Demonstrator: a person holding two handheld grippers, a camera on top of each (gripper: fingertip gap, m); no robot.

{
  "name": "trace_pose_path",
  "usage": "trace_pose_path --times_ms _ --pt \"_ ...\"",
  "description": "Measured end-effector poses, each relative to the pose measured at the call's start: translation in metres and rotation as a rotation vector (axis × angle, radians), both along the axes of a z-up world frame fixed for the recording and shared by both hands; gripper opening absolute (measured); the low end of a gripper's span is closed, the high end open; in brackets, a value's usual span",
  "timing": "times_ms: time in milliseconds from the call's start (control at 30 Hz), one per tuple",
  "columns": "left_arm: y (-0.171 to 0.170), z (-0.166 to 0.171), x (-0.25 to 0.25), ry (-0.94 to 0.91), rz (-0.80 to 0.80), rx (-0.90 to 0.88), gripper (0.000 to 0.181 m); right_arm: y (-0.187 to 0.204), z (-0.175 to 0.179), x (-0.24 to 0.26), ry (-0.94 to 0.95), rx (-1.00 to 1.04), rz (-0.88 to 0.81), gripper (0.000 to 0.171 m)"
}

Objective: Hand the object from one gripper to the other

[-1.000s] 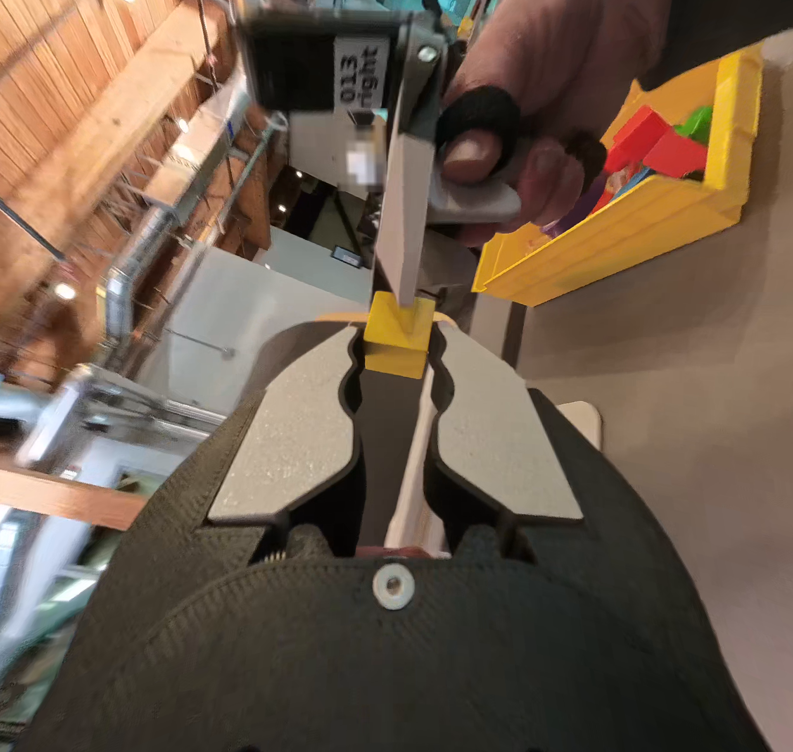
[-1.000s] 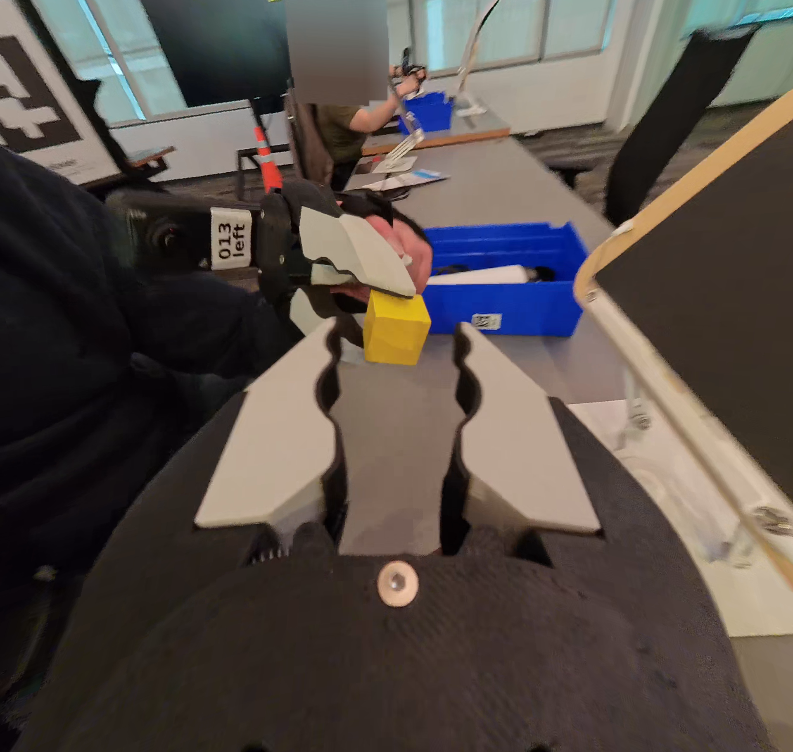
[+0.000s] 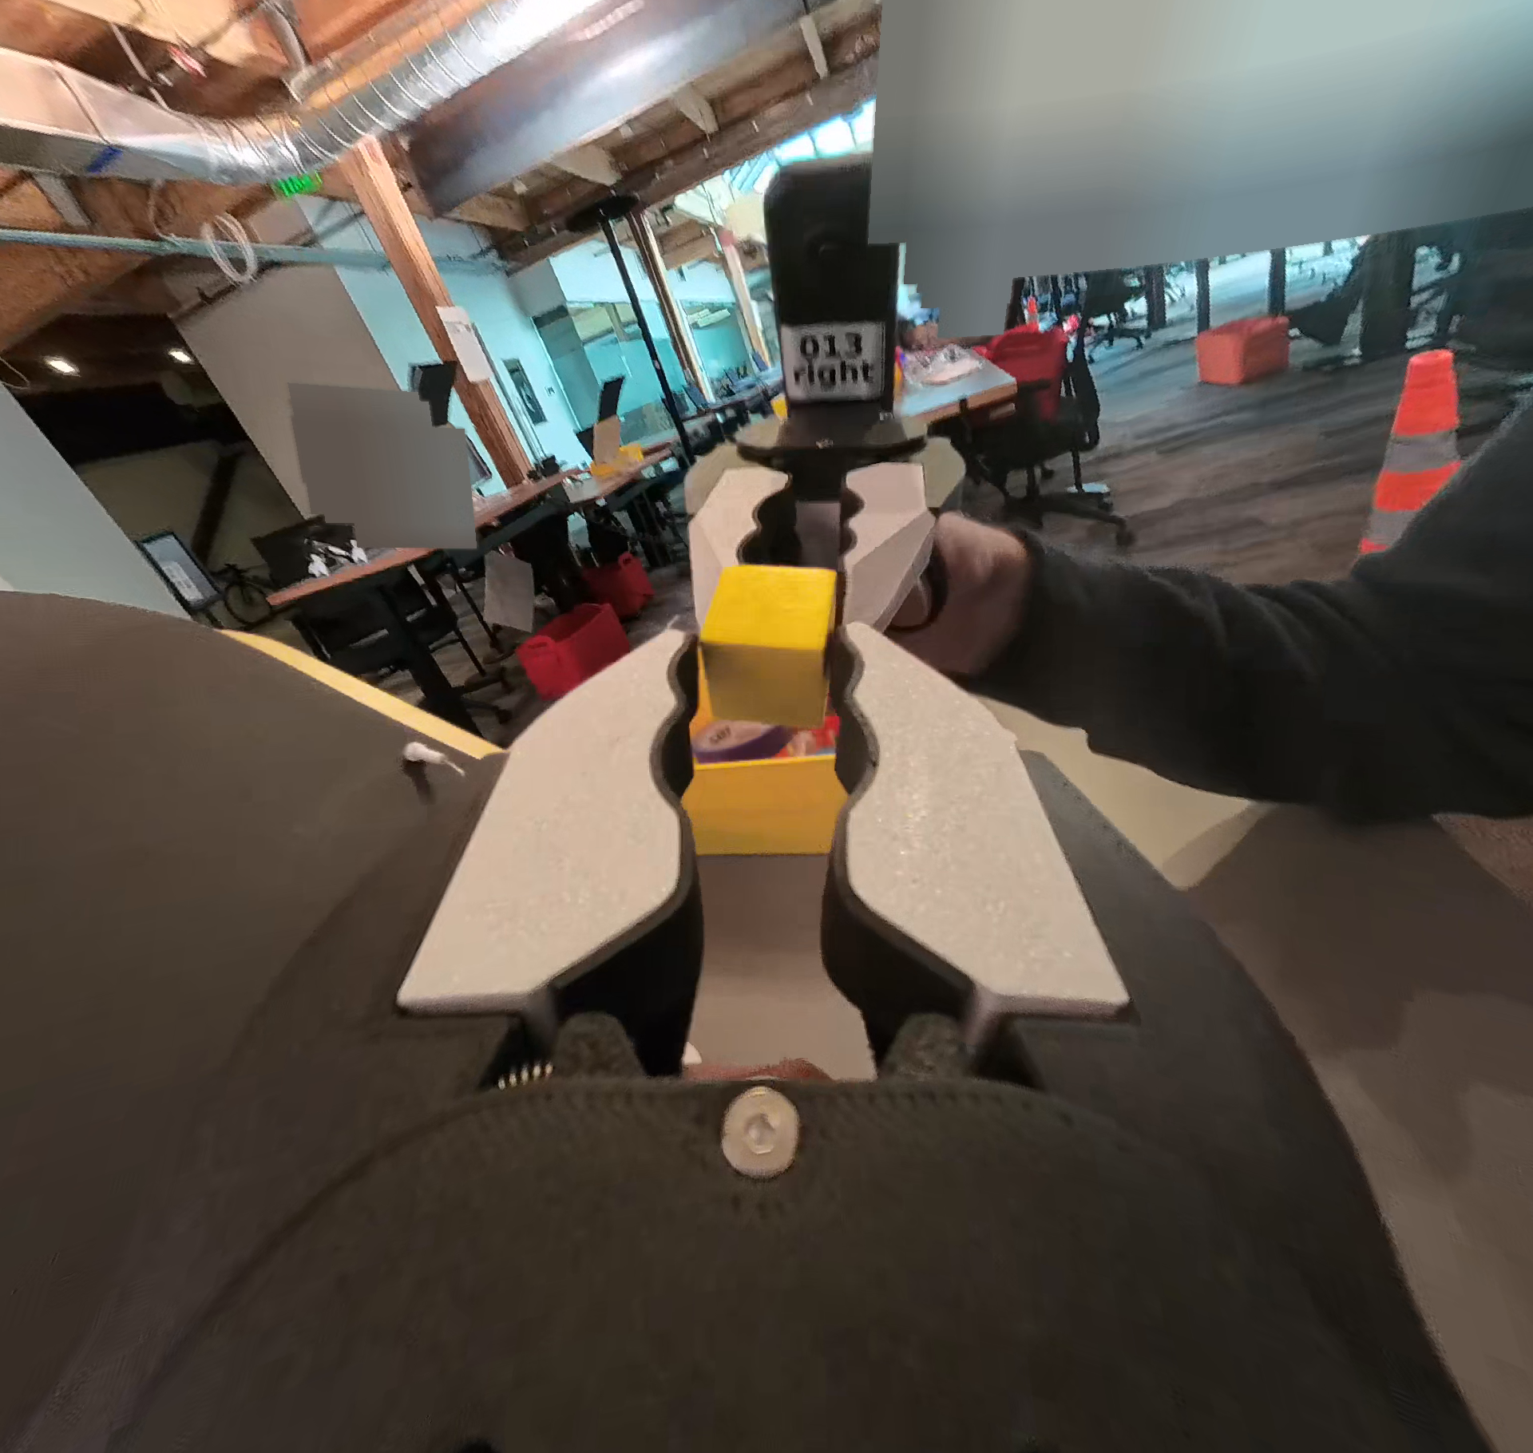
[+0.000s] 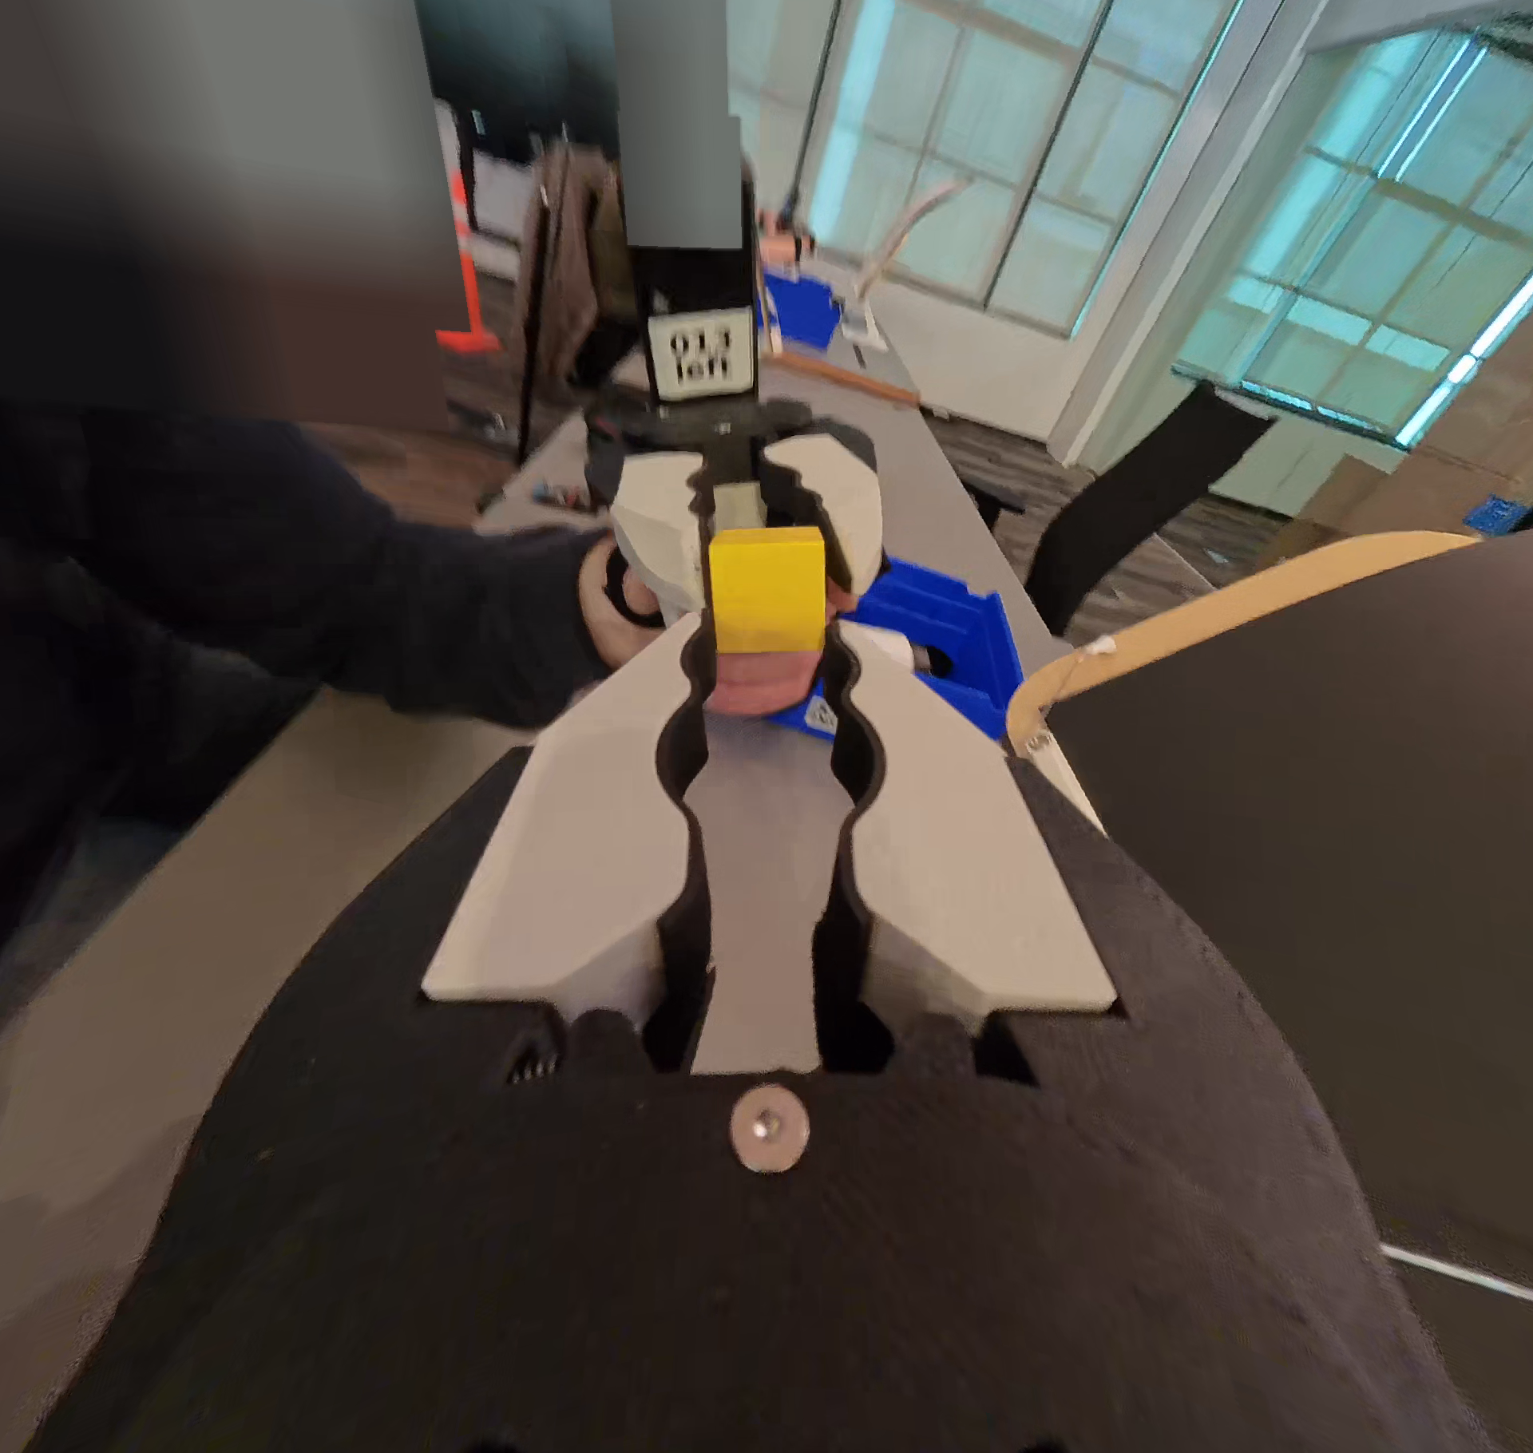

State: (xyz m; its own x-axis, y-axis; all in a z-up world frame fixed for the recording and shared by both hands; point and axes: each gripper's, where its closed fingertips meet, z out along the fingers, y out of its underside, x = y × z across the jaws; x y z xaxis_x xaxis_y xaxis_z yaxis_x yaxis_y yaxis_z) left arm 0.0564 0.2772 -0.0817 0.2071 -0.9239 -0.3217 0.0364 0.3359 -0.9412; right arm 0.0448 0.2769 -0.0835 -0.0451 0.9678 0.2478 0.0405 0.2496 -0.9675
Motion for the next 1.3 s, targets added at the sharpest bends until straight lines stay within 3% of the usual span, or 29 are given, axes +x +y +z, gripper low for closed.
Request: trace_pose_path --times_ms 133,267,533,733,967,1300 --pt "0.008 0.014 -0.013 -0.136 0.018 -0.015 0.046 0.001 0.026 0.002 0.249 -0.143 0.098 0.023" --pt "0.014 0.028 -0.024 -0.269 0.031 -0.044 0.047 0.006 0.040 0.004 0.430 -0.236 0.154 0.023" --pt "0.005 0.040 -0.018 -0.342 0.033 -0.081 0.047 0.003 0.038 -0.007 0.517 -0.271 0.204 0.023" --pt "-0.001 0.039 -0.011 -0.352 -0.012 -0.113 0.028 -0.001 0.036 -0.014 0.516 -0.271 0.212 0.023" --pt "-0.004 0.027 -0.008 -0.116 0.005 -0.073 0.027 0.002 0.036 -0.006 0.407 -0.120 0.093 0.038" --pt "-0.003 -0.005 0.000 0.205 0.109 0.006 0.027 -0.008 0.011 -0.012 0.106 0.023 0.035 0.025"
